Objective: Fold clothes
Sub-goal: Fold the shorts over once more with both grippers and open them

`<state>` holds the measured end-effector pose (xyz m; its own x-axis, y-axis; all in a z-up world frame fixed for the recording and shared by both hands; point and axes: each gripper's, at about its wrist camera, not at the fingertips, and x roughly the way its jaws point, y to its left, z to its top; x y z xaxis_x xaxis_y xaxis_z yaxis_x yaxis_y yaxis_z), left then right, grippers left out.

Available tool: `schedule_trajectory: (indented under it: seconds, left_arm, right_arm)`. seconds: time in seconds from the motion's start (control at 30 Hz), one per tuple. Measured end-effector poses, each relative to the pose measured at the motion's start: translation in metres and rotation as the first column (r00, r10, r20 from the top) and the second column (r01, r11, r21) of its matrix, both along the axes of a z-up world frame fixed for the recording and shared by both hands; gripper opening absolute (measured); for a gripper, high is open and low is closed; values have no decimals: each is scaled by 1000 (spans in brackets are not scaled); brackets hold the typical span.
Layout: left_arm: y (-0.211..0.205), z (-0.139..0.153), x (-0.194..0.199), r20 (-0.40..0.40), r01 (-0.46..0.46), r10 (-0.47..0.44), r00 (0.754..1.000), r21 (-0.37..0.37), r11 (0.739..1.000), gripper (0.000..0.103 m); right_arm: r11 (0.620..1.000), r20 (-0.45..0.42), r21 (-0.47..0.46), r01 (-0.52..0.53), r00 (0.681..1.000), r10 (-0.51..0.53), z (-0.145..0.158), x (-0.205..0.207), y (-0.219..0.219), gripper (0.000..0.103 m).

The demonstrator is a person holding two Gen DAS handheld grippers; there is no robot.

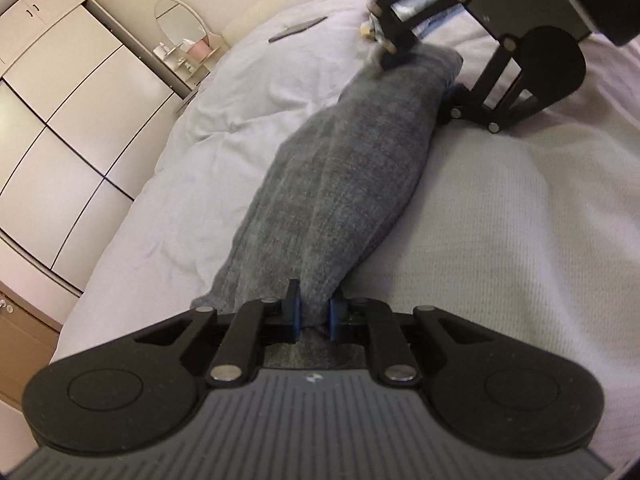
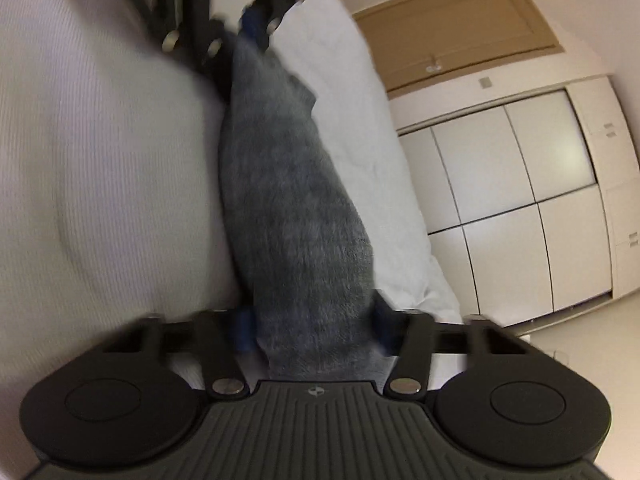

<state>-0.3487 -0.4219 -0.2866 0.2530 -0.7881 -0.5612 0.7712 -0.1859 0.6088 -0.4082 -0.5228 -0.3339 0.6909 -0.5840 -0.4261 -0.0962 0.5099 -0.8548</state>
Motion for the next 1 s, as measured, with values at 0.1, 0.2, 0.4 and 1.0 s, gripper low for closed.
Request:
schedule_trajectory:
  seconds: [0.1,0.2,0.4,1.0]
  left_arm:
    - [6,21,-5,-16,15,-15,1000,-21,1000,10]
    - [31,42,-24,-32,48,-49,998,-23,999,10]
    - [73,17,-59,-100,44,-39,994,57,997,11]
    - [100,59,-46,-355,-84,43,934,-102,991,20]
  right_arm:
    - [999,5,38,10,1000,-10,14,-7,-1,24]
    - [997,9,76,19,1000,-20,27,-15,-3,21]
    - [991,-6,136,-3,1000,4,28,-52,36,24]
    - [857,241,496,141,925,-292,73,-161,77,31]
